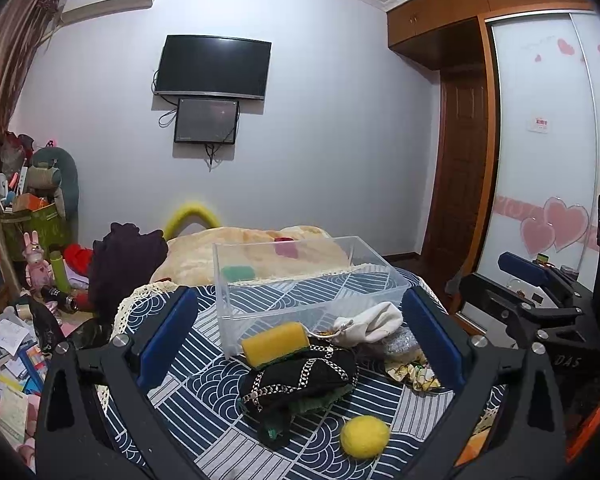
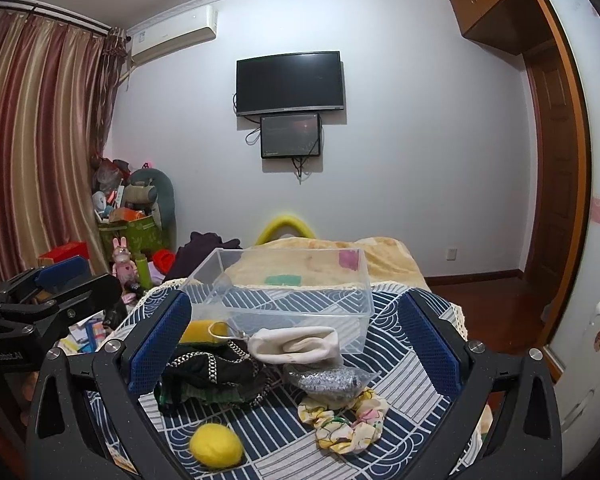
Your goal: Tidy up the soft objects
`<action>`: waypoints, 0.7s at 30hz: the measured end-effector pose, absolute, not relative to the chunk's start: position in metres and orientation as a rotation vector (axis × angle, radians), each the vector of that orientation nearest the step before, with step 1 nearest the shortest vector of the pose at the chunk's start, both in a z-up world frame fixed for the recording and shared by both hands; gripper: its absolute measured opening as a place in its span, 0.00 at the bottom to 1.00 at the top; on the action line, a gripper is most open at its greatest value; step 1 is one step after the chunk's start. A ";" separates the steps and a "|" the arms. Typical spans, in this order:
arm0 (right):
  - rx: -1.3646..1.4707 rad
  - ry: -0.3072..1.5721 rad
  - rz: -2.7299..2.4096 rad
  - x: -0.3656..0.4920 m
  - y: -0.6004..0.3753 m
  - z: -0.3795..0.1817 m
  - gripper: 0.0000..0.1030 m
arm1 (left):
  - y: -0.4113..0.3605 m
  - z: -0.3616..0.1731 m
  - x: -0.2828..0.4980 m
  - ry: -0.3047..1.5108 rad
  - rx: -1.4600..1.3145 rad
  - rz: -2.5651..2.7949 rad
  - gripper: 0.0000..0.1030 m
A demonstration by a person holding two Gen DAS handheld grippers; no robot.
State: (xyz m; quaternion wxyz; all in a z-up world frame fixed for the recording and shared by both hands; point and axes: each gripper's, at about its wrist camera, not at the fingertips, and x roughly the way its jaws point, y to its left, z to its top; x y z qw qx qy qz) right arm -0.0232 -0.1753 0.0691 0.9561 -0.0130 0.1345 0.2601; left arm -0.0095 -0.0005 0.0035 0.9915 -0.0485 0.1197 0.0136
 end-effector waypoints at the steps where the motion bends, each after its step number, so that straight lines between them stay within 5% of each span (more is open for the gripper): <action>1: -0.025 0.274 0.528 -0.022 -0.176 0.069 1.00 | 0.000 0.004 -0.010 0.240 -0.097 0.026 1.00; 21: -0.012 0.274 0.526 -0.020 -0.178 0.070 1.00 | 0.001 0.003 -0.011 0.236 -0.094 0.033 1.00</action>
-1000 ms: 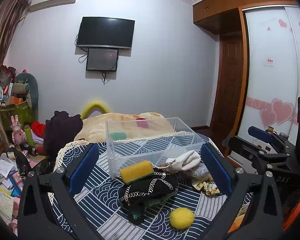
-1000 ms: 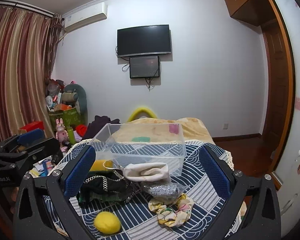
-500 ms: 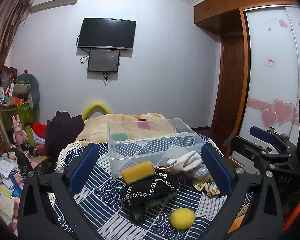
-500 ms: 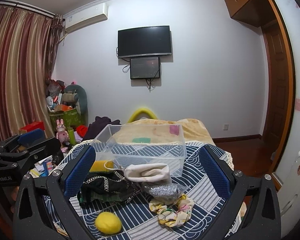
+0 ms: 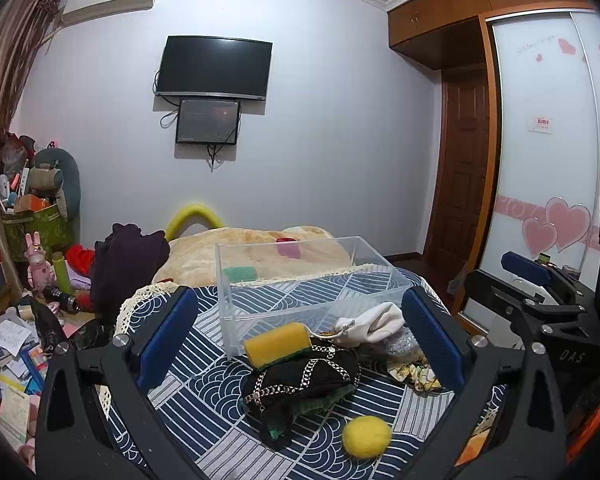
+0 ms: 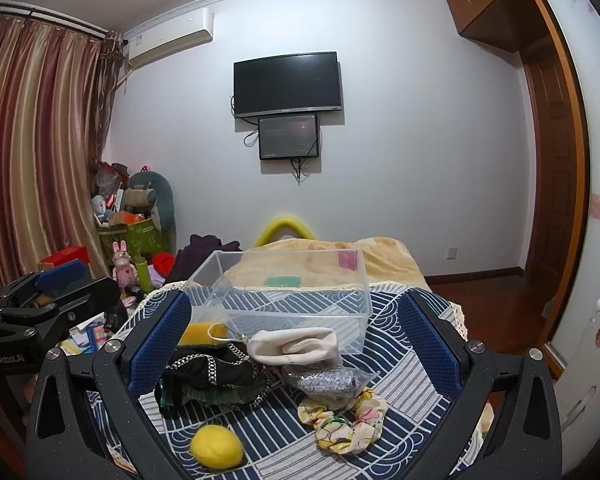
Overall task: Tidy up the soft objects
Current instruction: 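Grasp the yellow felt ball with the left tool while the right tool grasps the floral cloth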
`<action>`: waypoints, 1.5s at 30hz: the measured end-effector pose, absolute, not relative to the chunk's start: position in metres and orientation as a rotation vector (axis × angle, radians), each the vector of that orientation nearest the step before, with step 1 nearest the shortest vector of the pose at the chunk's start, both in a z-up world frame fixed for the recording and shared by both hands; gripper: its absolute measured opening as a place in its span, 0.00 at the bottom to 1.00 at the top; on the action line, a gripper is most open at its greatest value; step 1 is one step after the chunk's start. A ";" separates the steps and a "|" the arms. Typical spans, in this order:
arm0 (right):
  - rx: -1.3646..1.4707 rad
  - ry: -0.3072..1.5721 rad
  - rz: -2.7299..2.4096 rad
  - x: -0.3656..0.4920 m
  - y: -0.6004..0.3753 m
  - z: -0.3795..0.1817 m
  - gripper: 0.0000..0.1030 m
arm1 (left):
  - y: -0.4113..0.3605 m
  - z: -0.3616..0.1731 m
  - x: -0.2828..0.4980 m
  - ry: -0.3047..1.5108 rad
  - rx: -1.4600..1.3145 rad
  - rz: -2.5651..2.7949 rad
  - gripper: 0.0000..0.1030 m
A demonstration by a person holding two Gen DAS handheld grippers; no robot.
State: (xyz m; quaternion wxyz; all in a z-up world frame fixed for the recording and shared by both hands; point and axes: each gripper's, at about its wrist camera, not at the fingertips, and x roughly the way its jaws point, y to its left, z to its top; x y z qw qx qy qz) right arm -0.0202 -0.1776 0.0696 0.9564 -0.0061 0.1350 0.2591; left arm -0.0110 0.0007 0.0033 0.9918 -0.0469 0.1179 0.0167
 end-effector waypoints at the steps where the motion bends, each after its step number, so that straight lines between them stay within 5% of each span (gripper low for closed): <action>1: -0.012 0.271 0.526 -0.021 -0.178 0.070 1.00 | 0.001 0.003 -0.011 0.236 -0.093 0.034 1.00; 32: 0.008 0.286 0.557 -0.019 -0.183 0.061 0.99 | -0.009 -0.005 -0.007 0.281 -0.060 0.021 1.00; 37: -0.014 0.307 0.555 -0.019 -0.185 0.053 0.85 | -0.012 -0.015 -0.003 0.337 -0.065 -0.004 0.84; 45: -0.033 0.451 0.545 -0.008 -0.193 0.024 0.67 | -0.026 -0.055 0.013 0.508 -0.095 -0.064 0.80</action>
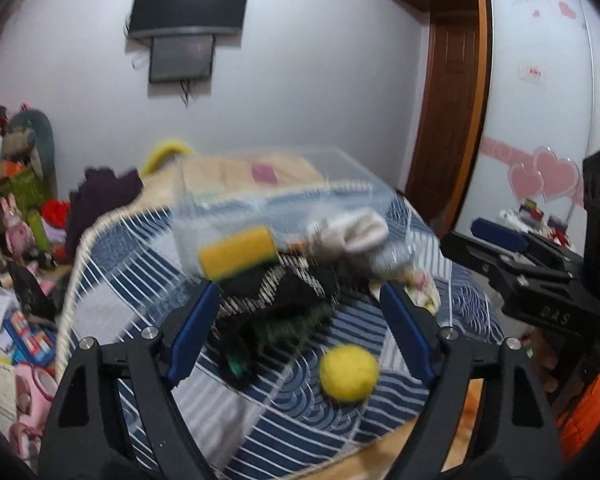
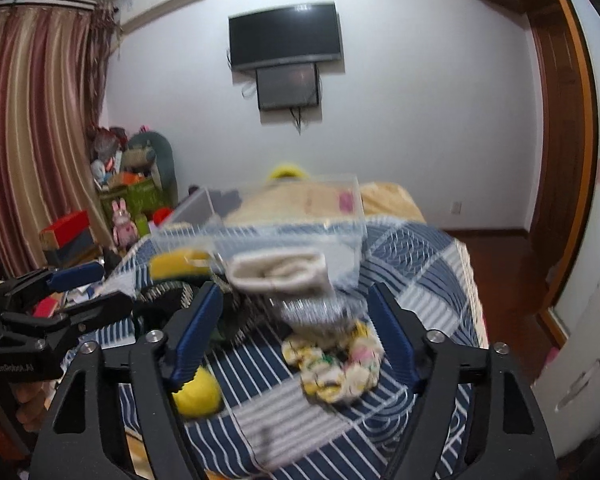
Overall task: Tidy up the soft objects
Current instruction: 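Grasp the yellow felt ball with the left tool while the right tool grasps the floral cloth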
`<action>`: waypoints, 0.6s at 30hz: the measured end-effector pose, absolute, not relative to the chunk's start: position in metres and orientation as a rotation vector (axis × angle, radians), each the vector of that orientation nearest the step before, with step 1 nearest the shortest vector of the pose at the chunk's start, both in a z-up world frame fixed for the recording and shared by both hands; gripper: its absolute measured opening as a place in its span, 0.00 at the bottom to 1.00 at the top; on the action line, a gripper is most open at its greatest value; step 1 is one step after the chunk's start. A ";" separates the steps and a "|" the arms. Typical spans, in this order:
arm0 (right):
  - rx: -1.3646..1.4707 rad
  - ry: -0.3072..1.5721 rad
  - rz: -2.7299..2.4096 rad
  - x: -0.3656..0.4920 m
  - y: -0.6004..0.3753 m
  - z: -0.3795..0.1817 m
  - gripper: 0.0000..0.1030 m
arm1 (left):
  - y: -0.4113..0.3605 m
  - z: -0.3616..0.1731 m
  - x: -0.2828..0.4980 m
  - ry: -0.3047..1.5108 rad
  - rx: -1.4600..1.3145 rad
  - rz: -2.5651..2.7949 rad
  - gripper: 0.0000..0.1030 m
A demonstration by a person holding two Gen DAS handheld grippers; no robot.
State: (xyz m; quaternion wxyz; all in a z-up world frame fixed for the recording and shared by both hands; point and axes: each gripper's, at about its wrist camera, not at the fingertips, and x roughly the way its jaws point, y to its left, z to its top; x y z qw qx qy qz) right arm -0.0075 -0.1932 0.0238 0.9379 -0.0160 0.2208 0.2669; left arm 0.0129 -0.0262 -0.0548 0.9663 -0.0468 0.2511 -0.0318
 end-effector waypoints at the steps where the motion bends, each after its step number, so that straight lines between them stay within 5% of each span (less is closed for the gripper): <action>1: -0.035 0.473 0.539 -0.005 -0.195 0.019 0.66 | -0.029 -0.059 0.015 0.525 -0.096 -0.073 0.79; 11: -0.030 0.613 0.500 0.011 -0.207 -0.011 0.57 | -0.054 -0.100 0.035 0.677 -0.097 -0.161 0.76; 18: -0.066 0.701 0.488 0.019 -0.201 -0.032 0.57 | -0.053 -0.124 0.051 0.787 -0.166 -0.222 0.53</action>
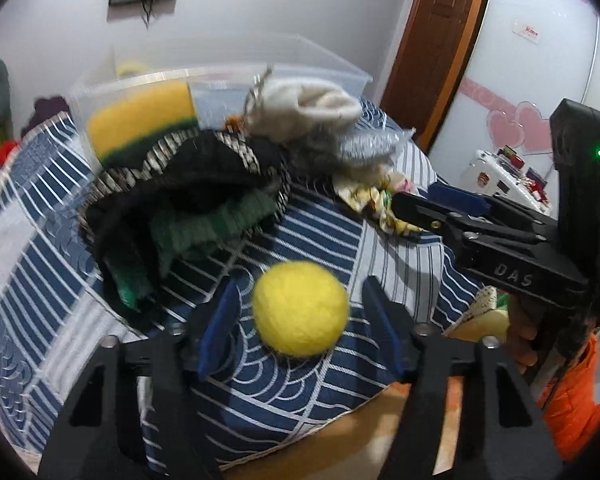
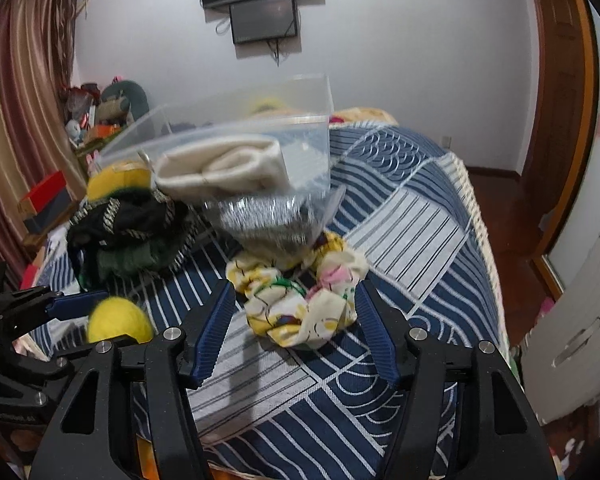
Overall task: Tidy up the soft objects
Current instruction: 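Grasp the yellow felt ball with the left tool while the right tool grasps the floral cloth, then drop the yellow ball into the box with the left tool while the right drops the cloth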
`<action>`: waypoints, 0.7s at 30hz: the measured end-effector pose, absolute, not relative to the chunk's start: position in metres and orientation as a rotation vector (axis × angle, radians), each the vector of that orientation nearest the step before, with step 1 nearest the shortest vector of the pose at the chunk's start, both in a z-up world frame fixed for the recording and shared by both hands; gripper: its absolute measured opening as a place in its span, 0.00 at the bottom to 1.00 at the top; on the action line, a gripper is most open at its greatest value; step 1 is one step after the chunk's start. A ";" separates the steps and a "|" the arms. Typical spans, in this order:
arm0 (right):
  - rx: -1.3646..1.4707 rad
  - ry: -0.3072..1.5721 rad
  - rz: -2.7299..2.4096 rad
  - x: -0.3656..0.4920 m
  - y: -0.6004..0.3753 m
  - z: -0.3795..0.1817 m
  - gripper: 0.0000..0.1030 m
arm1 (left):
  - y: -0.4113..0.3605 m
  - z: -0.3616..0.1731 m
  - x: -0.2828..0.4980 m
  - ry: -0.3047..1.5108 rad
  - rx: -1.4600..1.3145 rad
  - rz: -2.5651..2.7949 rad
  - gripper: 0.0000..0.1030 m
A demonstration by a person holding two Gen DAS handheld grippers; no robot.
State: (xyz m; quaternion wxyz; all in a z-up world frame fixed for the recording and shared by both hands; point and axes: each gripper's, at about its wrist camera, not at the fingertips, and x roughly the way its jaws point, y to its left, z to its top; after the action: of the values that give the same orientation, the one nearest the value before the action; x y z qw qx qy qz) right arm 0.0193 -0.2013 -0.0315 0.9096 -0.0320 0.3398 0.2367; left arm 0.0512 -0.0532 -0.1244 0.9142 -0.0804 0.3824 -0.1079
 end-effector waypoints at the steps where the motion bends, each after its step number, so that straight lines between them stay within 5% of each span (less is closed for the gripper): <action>1: -0.074 0.715 0.489 0.021 -0.200 -0.035 0.52 | -0.053 -0.126 0.052 0.800 -0.174 -0.228 0.45; 10: -0.101 0.757 0.476 0.018 -0.197 -0.044 0.14 | -0.046 -0.115 0.040 0.772 -0.207 -0.240 0.43; 21: -0.089 0.667 0.570 -0.006 -0.192 -0.019 0.13 | -0.025 -0.068 0.019 0.593 -0.143 -0.156 0.42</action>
State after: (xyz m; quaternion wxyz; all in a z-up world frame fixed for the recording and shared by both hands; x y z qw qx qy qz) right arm -0.0060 -0.1924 -0.0187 0.9044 -0.0429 0.3228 0.2756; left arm 0.0195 -0.0245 -0.0681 0.9508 -0.0703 0.2918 -0.0768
